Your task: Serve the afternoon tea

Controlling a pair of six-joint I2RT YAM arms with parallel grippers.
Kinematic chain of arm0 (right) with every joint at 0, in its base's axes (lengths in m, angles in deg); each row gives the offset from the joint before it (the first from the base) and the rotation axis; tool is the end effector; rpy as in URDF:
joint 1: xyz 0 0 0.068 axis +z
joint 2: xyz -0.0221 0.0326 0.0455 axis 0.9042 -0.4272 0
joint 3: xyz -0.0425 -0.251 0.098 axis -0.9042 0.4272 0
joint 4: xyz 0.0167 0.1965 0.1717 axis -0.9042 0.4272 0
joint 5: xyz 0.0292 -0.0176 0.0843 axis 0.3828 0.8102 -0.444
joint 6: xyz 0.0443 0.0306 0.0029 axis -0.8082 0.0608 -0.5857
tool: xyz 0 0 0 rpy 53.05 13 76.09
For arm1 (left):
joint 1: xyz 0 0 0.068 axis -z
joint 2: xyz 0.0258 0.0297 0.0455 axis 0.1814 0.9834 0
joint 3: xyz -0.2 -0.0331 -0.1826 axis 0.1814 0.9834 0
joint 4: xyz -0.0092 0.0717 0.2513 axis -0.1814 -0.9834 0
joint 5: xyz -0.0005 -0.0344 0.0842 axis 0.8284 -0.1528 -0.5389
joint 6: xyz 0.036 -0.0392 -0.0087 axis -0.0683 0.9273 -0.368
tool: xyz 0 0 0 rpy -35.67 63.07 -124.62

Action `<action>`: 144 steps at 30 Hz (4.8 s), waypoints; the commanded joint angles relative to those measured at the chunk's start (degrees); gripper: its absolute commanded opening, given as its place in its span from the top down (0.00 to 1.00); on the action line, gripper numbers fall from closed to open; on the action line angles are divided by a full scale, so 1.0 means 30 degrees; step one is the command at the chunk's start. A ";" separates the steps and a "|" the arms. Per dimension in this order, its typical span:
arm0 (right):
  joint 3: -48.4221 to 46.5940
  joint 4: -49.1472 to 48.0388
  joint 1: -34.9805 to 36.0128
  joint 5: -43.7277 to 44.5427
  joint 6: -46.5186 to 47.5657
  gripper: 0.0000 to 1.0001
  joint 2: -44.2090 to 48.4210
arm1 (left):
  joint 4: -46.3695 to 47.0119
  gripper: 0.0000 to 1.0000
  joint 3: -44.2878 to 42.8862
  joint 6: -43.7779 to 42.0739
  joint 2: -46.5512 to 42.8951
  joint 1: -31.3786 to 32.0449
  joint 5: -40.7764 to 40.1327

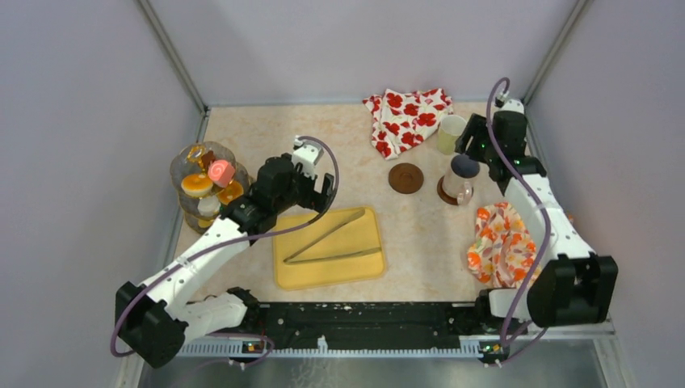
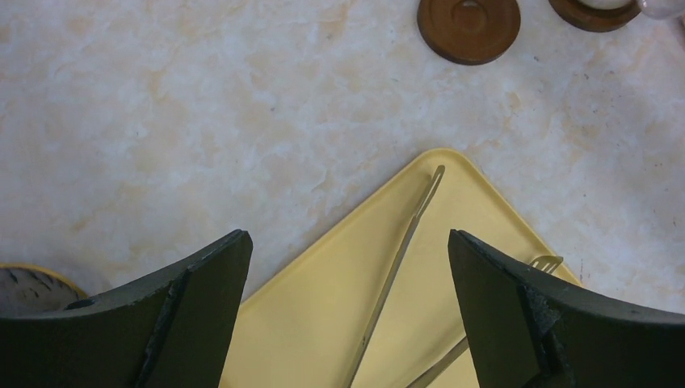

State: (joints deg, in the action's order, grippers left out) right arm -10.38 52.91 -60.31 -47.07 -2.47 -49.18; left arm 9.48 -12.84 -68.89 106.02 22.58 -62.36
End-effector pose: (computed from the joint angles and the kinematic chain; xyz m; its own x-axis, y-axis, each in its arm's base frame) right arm 0.2816 0.0204 0.3295 -0.4569 0.3006 -0.8372 0.1154 0.9533 0.2793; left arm 0.2069 -0.1358 0.3067 -0.3930 0.2100 -0.8952 0.5530 0.8318 -0.0476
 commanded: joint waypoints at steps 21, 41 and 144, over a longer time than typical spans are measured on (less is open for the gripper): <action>-0.9609 -0.0643 -0.1102 0.2745 -0.1692 0.54 -1.2477 | -0.0731 0.01 0.2927 0.1369 -0.4404 0.0025 0.1674; -1.1836 0.0829 -0.1104 0.2915 -0.0257 0.88 -1.4448 | -0.0265 0.01 0.3471 0.0148 -0.5386 0.0029 0.3447; -0.8925 0.3149 0.2857 -0.7418 1.3357 0.85 -1.1656 | 0.0666 0.01 0.4457 -0.0556 -0.6373 0.0041 0.3947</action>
State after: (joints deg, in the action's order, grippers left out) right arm -37.57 64.93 -51.24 -68.53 37.88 -86.60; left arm 8.47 0.27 -69.78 87.61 22.58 -51.24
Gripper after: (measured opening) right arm 0.129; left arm 0.987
